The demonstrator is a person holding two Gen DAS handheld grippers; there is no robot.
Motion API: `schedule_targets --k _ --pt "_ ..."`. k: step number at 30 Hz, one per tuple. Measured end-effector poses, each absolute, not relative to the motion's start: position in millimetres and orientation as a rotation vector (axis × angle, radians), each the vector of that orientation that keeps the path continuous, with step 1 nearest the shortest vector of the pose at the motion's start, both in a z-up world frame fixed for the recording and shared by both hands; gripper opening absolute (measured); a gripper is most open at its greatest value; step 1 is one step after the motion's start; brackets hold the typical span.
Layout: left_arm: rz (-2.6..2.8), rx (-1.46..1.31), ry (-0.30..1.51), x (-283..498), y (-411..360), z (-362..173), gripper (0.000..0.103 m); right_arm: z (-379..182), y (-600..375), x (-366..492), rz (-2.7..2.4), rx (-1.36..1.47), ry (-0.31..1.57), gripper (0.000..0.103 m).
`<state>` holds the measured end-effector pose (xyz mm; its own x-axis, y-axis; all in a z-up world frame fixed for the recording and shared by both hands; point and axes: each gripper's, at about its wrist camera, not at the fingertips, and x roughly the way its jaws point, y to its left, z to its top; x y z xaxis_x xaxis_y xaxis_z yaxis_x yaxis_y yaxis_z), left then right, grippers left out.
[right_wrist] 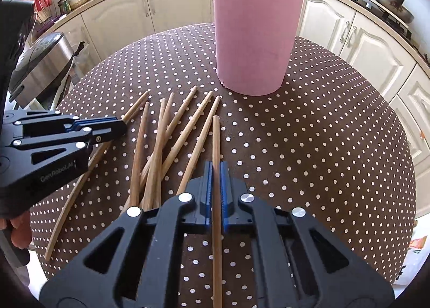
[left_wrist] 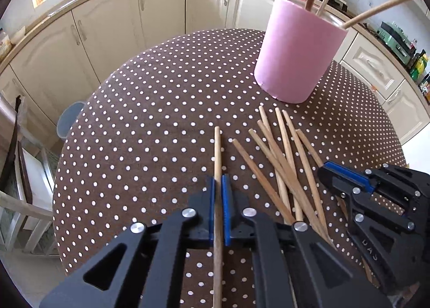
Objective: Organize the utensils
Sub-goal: 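Close the right tool on a chopstick while the left tool grasps another chopstick, then lift both held chopsticks up over the pink cup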
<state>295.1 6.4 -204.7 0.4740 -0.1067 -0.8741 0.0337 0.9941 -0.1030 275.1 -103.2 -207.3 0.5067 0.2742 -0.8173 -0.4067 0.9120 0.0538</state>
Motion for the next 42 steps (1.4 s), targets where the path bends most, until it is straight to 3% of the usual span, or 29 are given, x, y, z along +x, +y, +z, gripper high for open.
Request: schedule_targets --k 25,42 --pt "-0.225 -0.079 0.743 206.8 -2.4 -62.3 0.006 -81.4 -150.4 207.8 0.475 0.057 0.629 0.006" --pt "-0.286 -0.083 0.593 208.7 -18.6 -4.2 0.006 -35.5 -164.4 195.9 0.458 0.077 0.471 0.006"
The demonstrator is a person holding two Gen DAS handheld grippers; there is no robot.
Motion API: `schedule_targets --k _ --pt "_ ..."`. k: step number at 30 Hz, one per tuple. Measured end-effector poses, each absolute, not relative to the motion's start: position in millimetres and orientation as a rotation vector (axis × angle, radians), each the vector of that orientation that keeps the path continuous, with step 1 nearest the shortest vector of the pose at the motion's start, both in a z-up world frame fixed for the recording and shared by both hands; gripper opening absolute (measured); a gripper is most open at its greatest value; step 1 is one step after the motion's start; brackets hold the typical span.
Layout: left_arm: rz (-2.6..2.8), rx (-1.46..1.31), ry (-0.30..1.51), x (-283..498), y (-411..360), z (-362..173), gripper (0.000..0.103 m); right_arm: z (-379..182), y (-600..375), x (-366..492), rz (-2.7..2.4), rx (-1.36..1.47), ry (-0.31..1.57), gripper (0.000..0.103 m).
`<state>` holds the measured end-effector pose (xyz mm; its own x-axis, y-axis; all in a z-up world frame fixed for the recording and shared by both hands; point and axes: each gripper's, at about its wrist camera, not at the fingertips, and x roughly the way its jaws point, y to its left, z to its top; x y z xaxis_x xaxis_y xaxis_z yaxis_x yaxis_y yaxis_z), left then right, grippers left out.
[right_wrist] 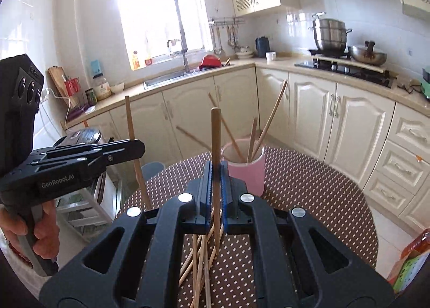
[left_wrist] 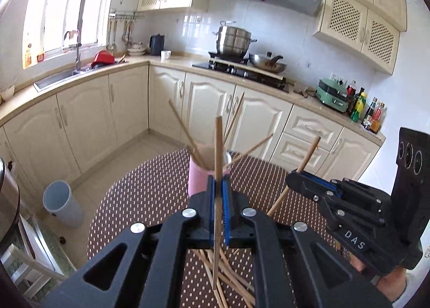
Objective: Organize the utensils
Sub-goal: 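Lift both held chopsticks up over the pink cup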
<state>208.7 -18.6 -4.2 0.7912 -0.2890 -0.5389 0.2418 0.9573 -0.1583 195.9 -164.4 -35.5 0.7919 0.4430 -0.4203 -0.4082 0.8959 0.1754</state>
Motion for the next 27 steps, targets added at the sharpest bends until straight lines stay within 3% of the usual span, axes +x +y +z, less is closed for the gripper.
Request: schedule_targets --k 19,27 --pt "-0.199 -0.108 0.307 271.5 -57.2 58.4 0.006 11.9 -203.4 242.0 0.344 0.11 0.287 0.006" --pt "-0.144 -0.127 0.198 292.6 -62.7 59.0 0.006 21.6 -208.9 258.0 0.309 0.144 0.203 0.006"
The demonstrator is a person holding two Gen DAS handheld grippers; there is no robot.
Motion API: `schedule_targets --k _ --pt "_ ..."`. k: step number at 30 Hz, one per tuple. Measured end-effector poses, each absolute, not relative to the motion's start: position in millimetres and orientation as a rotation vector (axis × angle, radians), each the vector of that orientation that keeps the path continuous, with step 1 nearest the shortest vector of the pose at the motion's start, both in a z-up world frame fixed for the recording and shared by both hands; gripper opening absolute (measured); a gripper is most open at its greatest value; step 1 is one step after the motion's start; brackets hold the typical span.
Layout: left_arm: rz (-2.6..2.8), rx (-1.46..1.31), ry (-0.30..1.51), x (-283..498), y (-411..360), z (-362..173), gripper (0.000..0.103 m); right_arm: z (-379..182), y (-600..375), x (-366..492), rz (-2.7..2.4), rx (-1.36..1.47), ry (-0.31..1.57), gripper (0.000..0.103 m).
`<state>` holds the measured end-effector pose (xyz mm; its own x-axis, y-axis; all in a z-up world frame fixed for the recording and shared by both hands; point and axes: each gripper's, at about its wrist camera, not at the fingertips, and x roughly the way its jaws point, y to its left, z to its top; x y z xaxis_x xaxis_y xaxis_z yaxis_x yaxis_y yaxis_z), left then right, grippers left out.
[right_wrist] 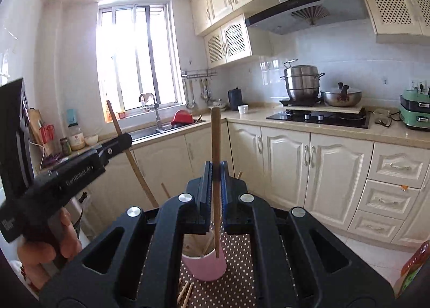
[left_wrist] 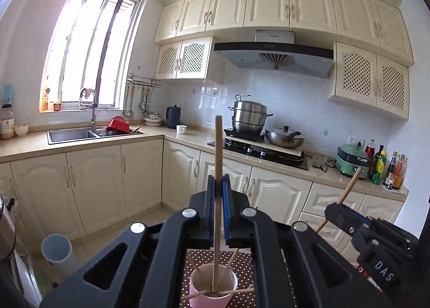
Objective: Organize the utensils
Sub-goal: 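Lift both held chopsticks up over the pink cup, then open the left tool to drop its chopstick into the cup while the right tool releases its chopstick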
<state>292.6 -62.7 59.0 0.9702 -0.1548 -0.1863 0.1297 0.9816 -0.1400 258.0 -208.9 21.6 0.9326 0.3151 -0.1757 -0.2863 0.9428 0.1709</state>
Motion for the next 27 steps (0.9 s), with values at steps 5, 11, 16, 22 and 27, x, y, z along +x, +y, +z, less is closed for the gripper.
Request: schedule_targets --k 5,11,16,22,27 --pt "-0.144 -0.117 0.228 306.7 -66.9 45.4 0.006 22.0 -204.9 264.7 0.327 0.163 0.182 0.006" --pt "-0.159 -0.093 0.266 311.1 -69.7 26.0 0.006 17.7 -196.1 275.2 0.348 0.161 0.194 0.006" --pt "-0.174 -0.059 0.286 310.9 -73.2 16.1 0.006 11.5 -190.8 277.8 0.342 0.151 0.205 0.006" --pt "-0.199 -0.059 0.346 313.2 -68.6 4.7 0.006 17.0 -191.9 278.0 0.316 0.159 0.167 0.006" --pt "-0.196 -0.072 0.344 308.5 -59.5 6.3 0.036 18.4 -184.5 282.6 0.32 0.158 0.156 0.006"
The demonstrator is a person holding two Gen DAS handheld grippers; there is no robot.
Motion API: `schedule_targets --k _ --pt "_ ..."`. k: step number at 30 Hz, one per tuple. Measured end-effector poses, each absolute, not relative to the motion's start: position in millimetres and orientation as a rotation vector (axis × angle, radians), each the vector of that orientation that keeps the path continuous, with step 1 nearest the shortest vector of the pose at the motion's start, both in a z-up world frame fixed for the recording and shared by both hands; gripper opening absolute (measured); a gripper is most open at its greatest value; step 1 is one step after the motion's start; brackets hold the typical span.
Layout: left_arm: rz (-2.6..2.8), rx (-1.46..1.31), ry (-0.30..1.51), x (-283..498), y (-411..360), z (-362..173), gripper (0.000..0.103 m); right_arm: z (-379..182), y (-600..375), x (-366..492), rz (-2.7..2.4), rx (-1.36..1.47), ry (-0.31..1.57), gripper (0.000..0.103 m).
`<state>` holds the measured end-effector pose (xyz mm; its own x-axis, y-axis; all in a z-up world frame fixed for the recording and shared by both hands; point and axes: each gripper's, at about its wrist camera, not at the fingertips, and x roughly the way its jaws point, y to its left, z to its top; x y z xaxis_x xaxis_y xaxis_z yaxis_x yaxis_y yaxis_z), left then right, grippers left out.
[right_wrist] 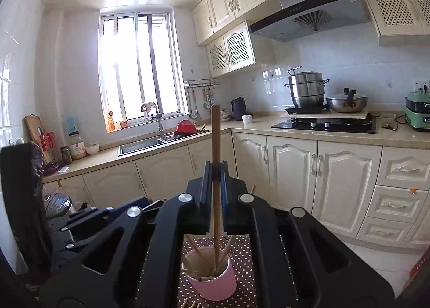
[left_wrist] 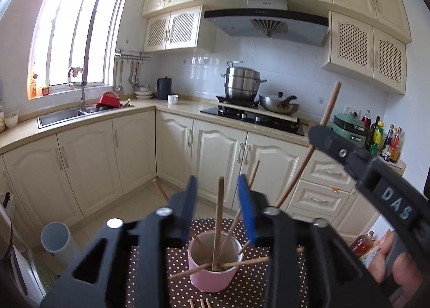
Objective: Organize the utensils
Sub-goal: 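Open the left tool to drop its chopstick into the cup while the right tool releases its chopstick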
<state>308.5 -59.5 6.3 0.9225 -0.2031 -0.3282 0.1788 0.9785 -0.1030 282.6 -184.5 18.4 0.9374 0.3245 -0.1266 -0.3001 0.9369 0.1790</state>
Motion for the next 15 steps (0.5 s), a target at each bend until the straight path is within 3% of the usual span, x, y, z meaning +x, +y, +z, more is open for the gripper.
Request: schedule_targets --k 4,15 --pt "-0.196 -0.064 0.33 301.9 -54.2 13.2 0.036 12.2 -177.3 286.3 0.33 0.144 0.175 0.006" --pt "-0.102 -0.03 0.313 287.0 -43.7 18.7 0.05 -1.6 -170.8 286.6 0.348 0.119 0.234 0.006"
